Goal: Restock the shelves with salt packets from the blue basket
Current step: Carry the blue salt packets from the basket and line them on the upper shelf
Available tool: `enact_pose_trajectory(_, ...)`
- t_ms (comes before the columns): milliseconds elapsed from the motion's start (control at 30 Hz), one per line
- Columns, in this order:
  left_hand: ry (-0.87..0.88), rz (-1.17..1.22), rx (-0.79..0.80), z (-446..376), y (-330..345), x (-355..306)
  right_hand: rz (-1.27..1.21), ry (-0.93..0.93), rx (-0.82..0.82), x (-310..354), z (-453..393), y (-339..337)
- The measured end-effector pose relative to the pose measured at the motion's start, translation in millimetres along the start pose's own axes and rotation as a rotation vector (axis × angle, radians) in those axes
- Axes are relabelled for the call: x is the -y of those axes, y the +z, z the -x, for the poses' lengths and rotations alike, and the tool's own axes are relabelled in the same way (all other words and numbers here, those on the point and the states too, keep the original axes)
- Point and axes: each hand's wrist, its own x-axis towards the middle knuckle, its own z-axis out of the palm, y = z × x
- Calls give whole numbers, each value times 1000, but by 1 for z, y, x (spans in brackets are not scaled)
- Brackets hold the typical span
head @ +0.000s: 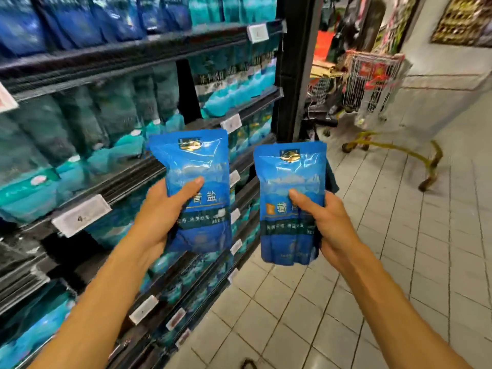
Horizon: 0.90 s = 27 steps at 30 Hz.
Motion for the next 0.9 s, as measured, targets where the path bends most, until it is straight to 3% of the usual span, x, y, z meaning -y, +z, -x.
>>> enact_pose_trajectory(300,212,16,-193,-142,28,-86,-11,-192,180,77,-183,40)
enact_pose_trajectory(667,526,-176,-494,-304,38,-238,-184,-359,592,215,-434,166)
enact_pose_trajectory(900,513,-227,-718,-379,30,-236,-143,-355,847,235,-543,237)
